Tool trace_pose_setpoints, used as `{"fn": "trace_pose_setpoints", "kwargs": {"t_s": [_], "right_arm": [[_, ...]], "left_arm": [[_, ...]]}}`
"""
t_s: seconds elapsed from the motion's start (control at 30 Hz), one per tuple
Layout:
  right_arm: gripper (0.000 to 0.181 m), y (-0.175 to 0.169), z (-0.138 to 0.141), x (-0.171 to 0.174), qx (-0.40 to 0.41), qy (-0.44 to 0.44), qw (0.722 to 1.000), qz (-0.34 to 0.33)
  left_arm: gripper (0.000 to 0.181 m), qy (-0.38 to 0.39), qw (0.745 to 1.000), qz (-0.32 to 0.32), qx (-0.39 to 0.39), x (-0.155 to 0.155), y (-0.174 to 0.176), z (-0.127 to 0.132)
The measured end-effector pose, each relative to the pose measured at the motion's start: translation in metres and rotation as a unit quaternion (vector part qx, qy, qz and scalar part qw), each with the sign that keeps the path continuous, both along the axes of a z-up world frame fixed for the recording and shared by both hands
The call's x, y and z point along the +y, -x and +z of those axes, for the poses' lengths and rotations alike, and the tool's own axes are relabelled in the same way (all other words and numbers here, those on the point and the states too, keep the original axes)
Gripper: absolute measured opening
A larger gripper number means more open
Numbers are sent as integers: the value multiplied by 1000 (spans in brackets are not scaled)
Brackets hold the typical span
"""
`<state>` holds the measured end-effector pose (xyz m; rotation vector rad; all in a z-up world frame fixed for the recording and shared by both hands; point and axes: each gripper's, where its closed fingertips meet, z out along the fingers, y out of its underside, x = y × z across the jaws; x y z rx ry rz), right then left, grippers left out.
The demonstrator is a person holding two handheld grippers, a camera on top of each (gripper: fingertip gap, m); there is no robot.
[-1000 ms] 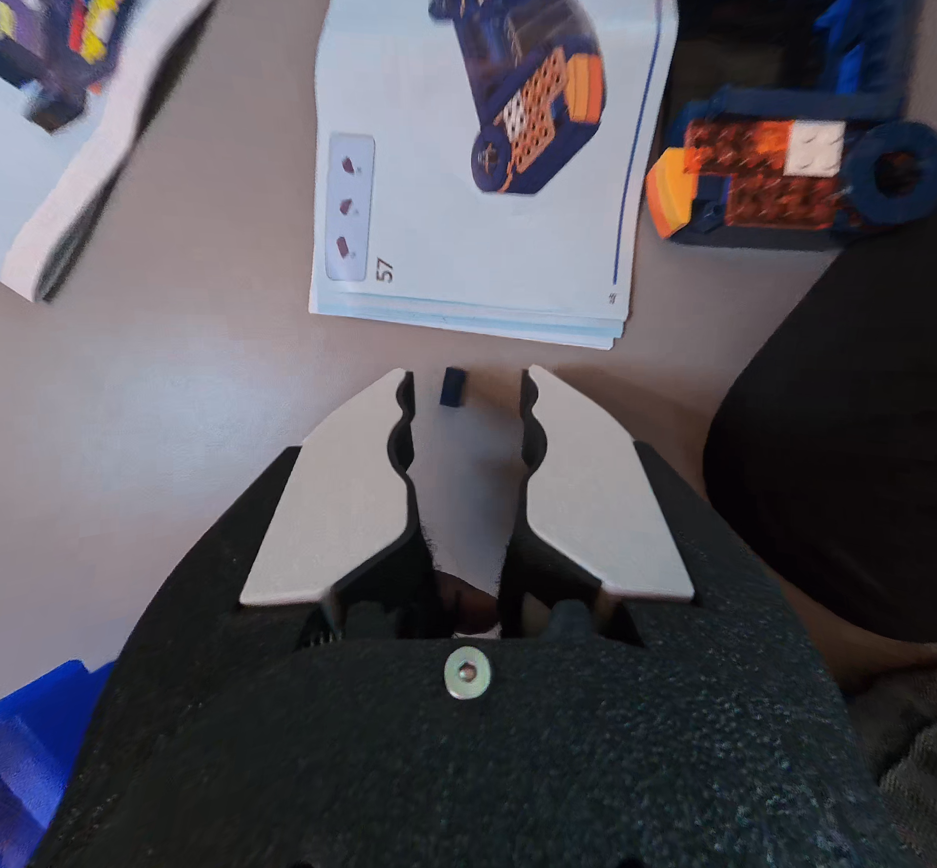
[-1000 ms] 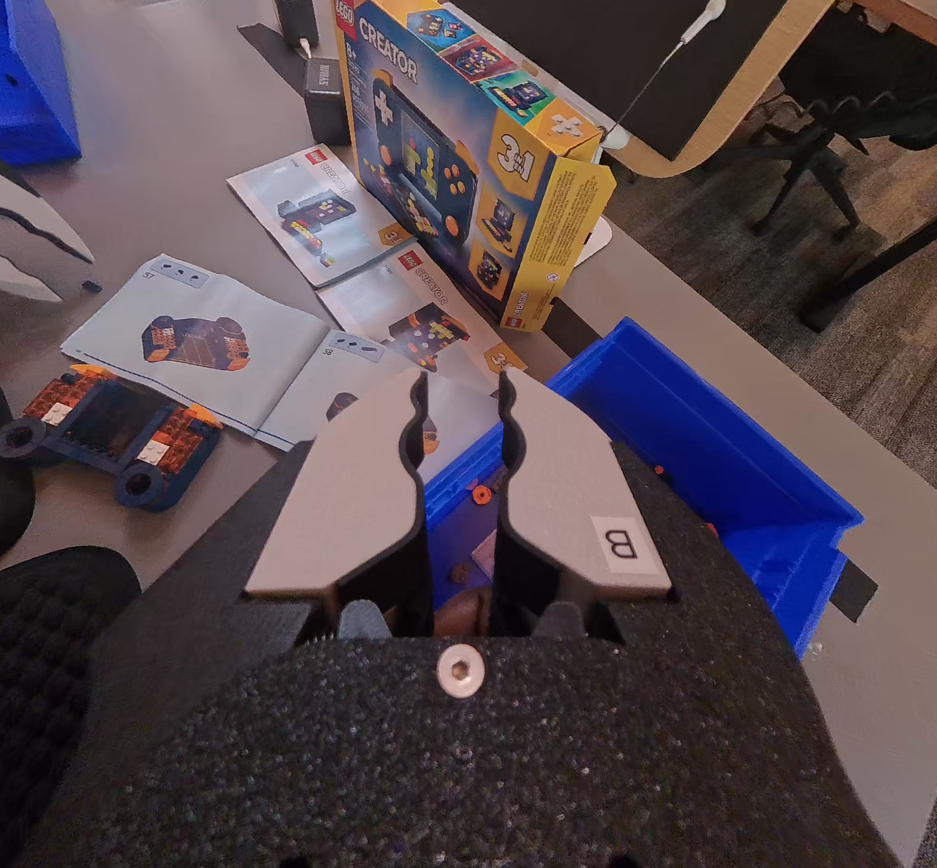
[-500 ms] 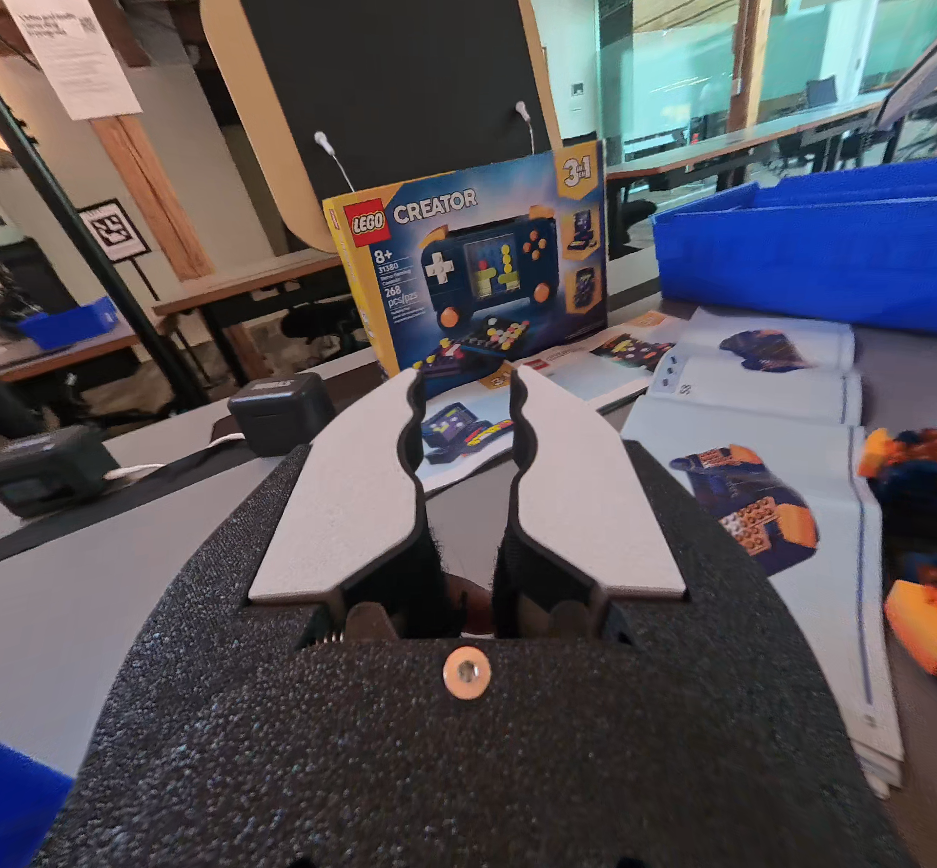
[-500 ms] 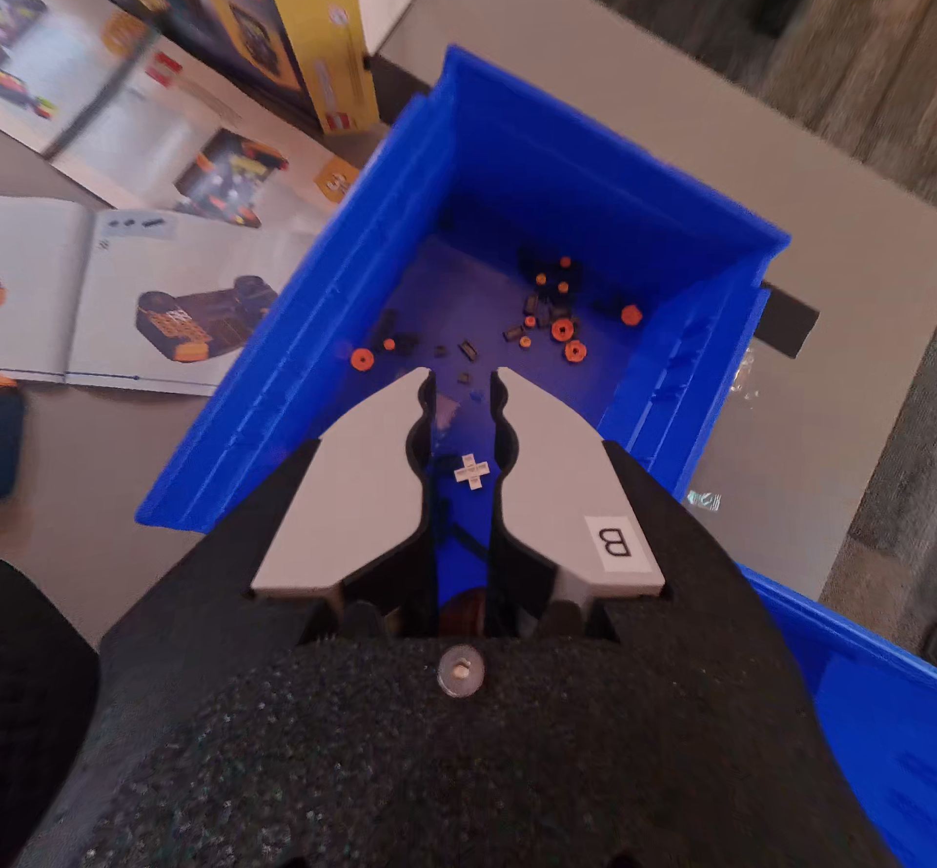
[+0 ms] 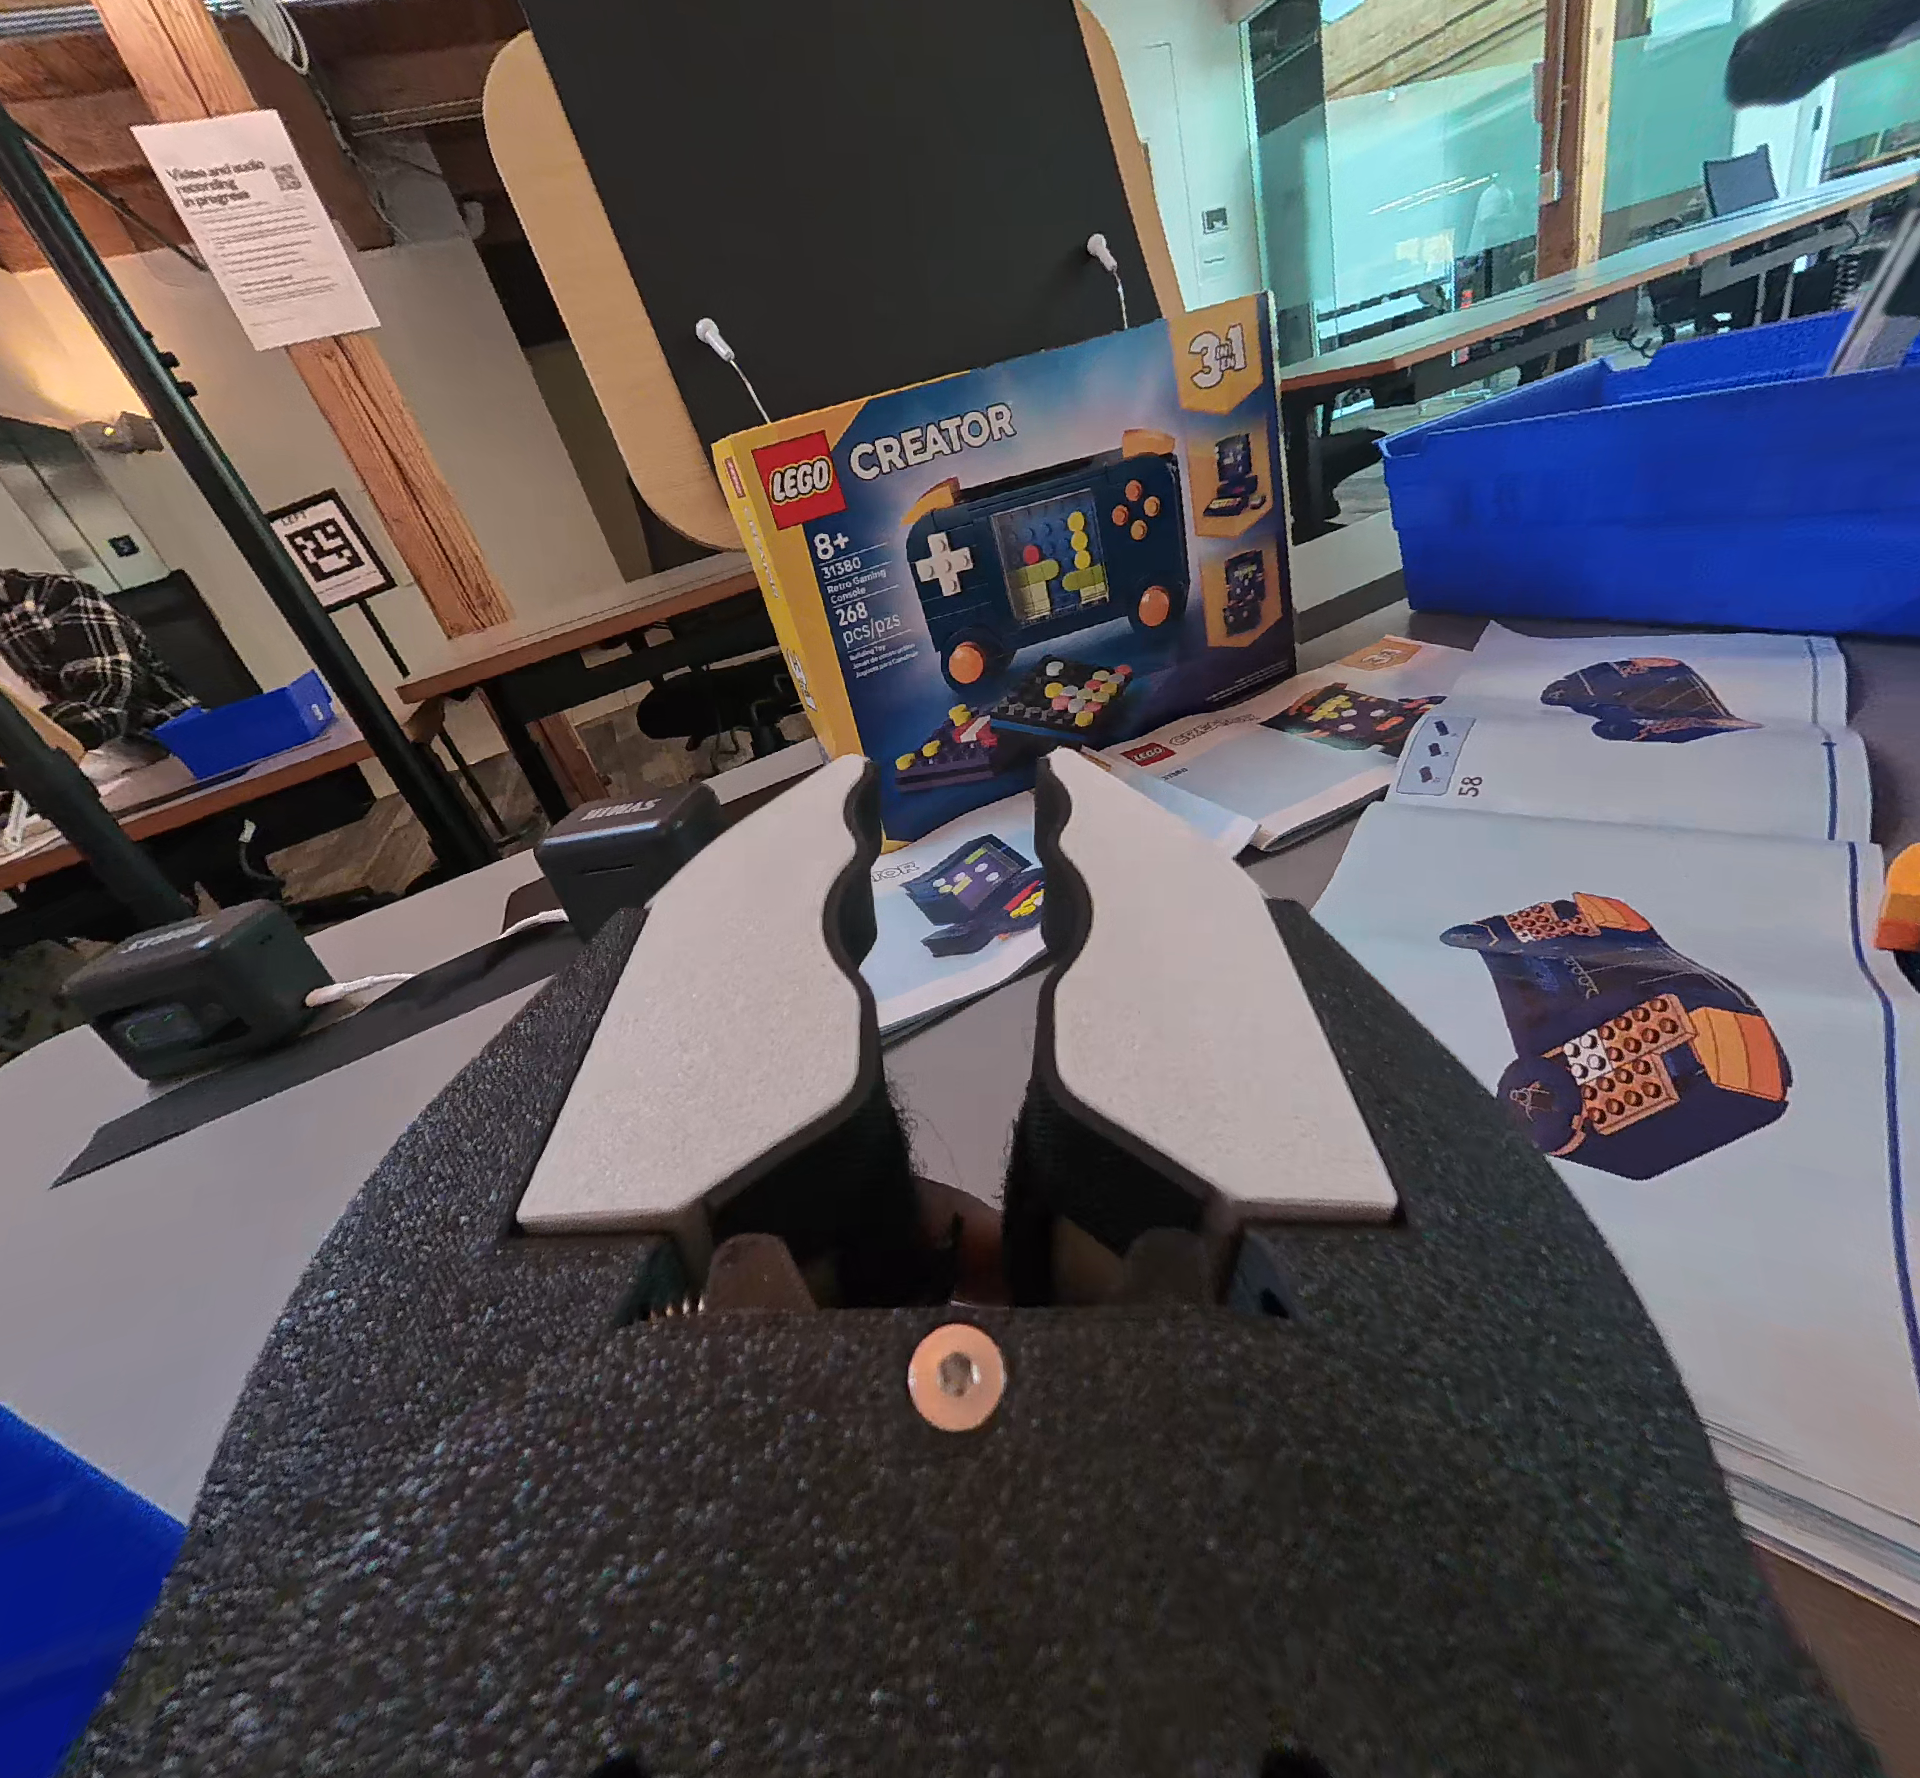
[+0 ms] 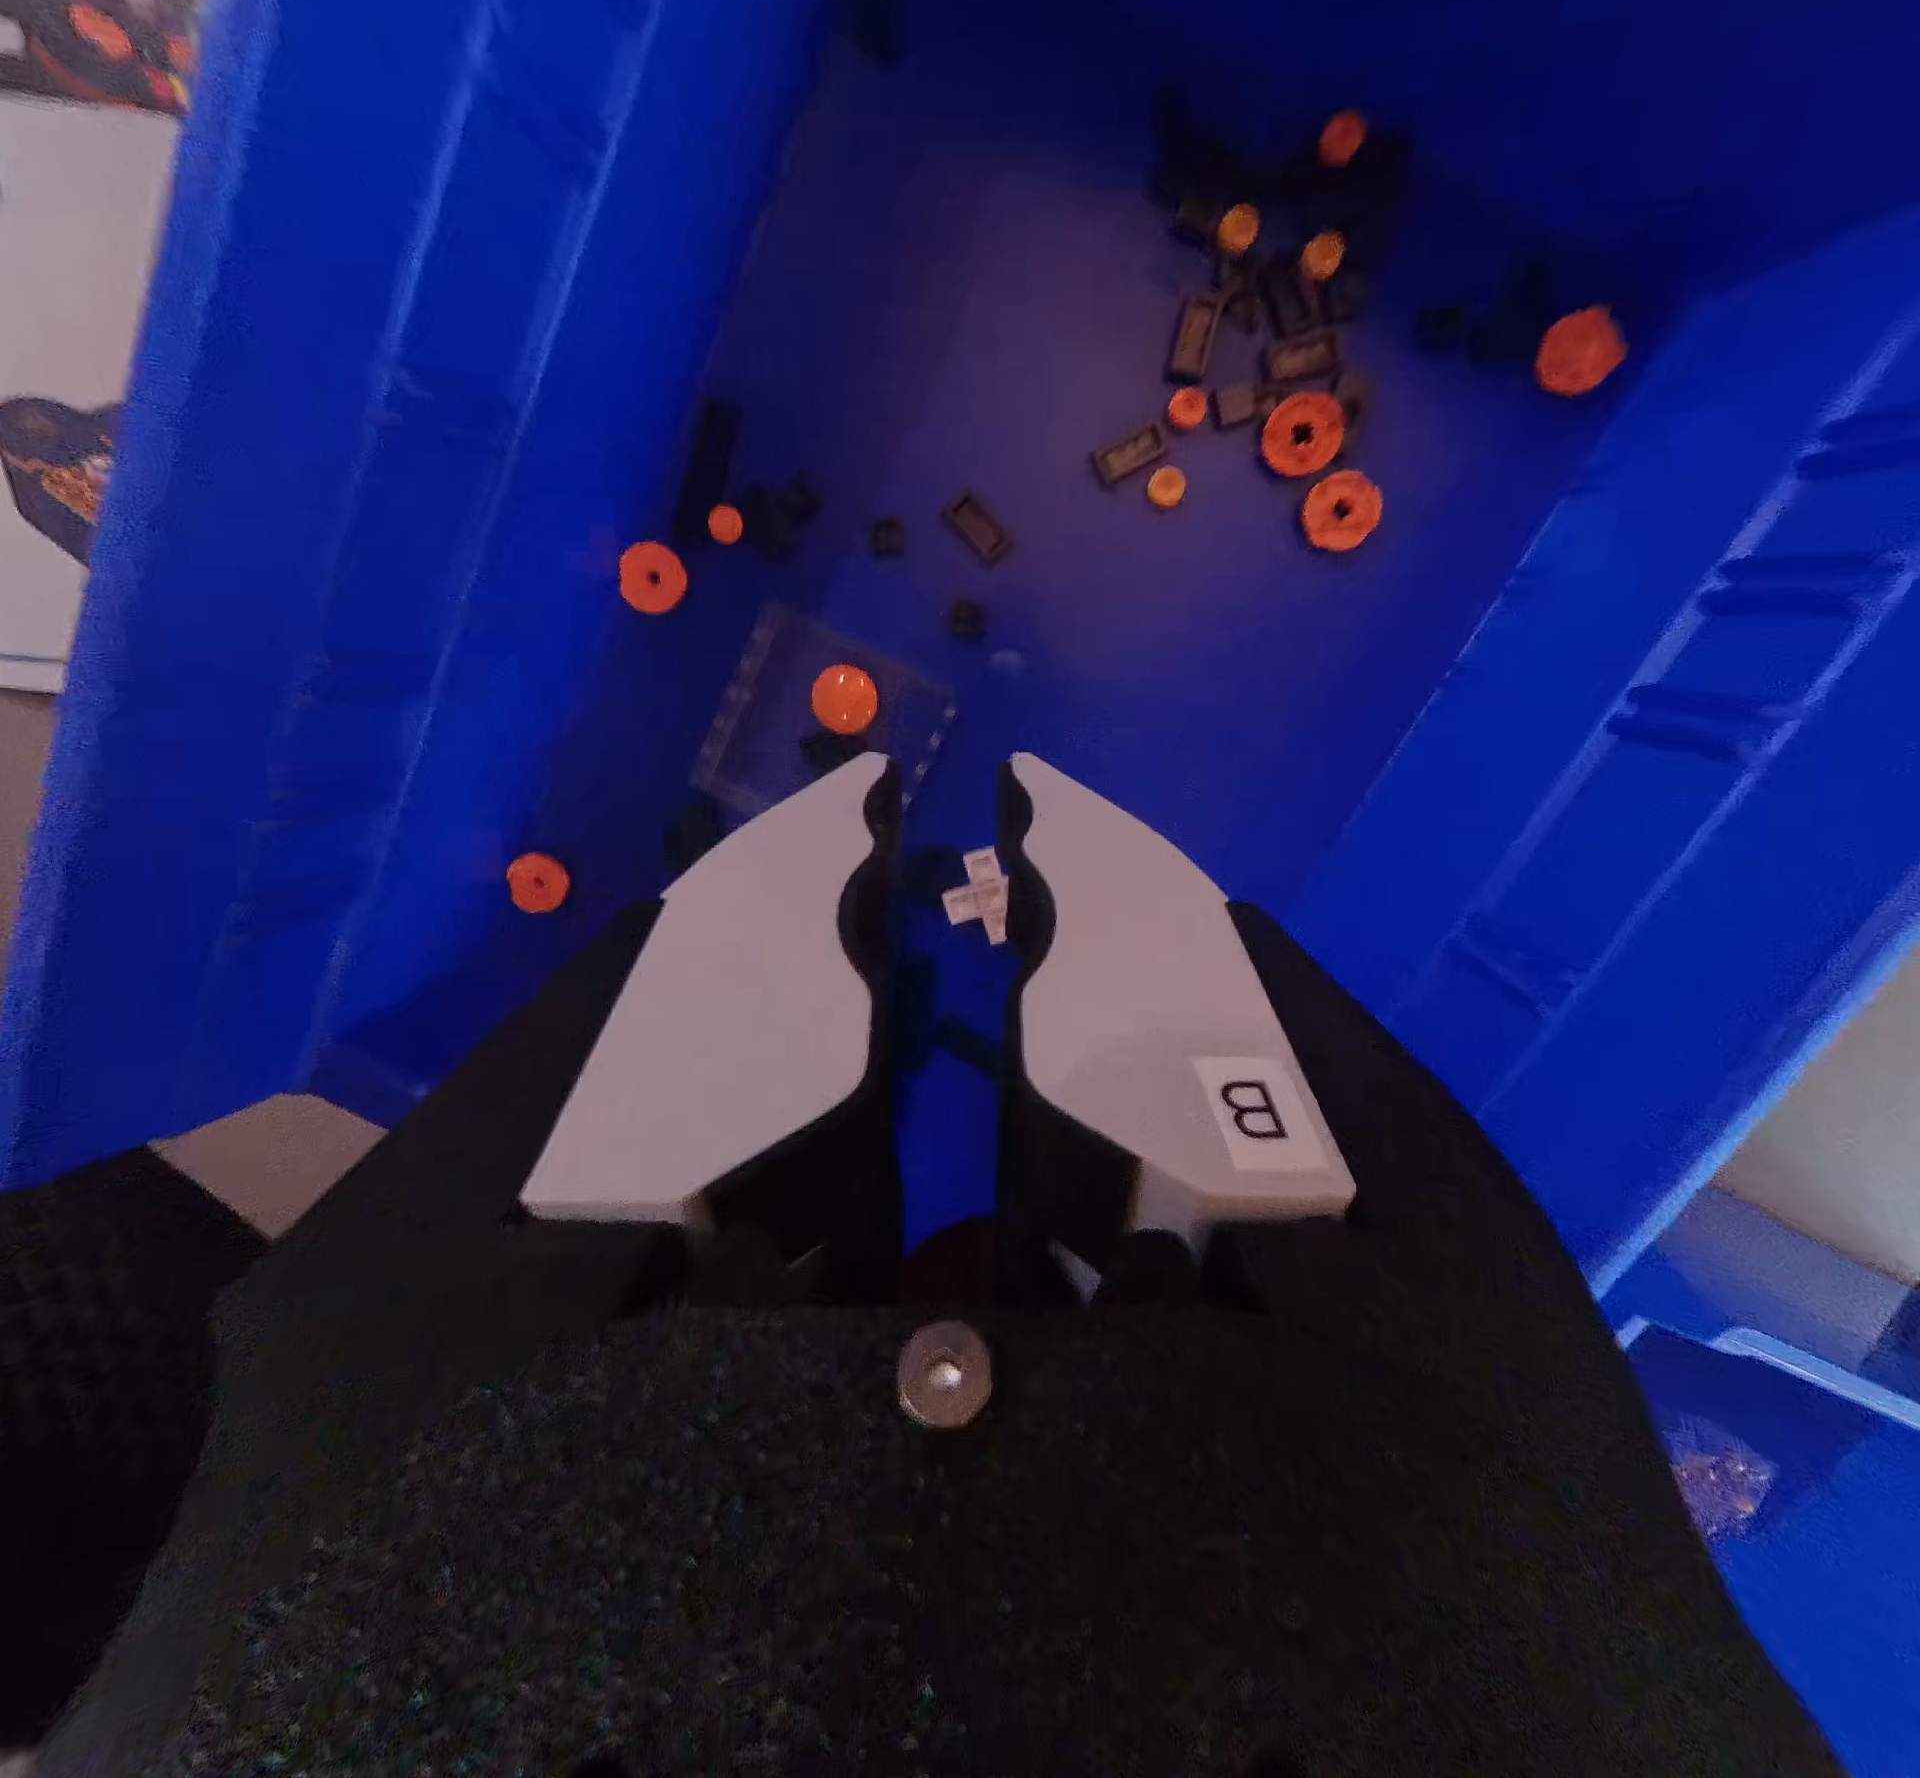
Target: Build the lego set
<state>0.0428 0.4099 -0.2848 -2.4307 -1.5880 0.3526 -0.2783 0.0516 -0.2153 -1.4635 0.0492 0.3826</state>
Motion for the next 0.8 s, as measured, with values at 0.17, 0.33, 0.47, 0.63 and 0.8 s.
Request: {"fn": "trace_pose_setpoints", "kwargs": {"t_s": [0.17, 0.33, 0.47, 0.63, 0.8], "right_arm": [[20, 5, -12, 13, -1, -9, 1000, -16], [23, 30, -17, 51, 79, -45, 990, -104], [21, 38, -42, 53, 80, -5, 990, -119], [14, 43, -49, 47, 69, -3, 992, -105], [20, 41, -49, 56, 66, -28, 991, -117]], "left_arm": [[28, 6, 1000, 0, 3, 1, 0, -2], [28, 13, 1000, -4, 10, 3, -2, -4], [28, 21, 1000, -8, 21, 4, -5, -6], [28, 25, 999, -10, 29, 5, -7, -5], [28, 29, 999, -10, 37, 5, -8, -5]]}}
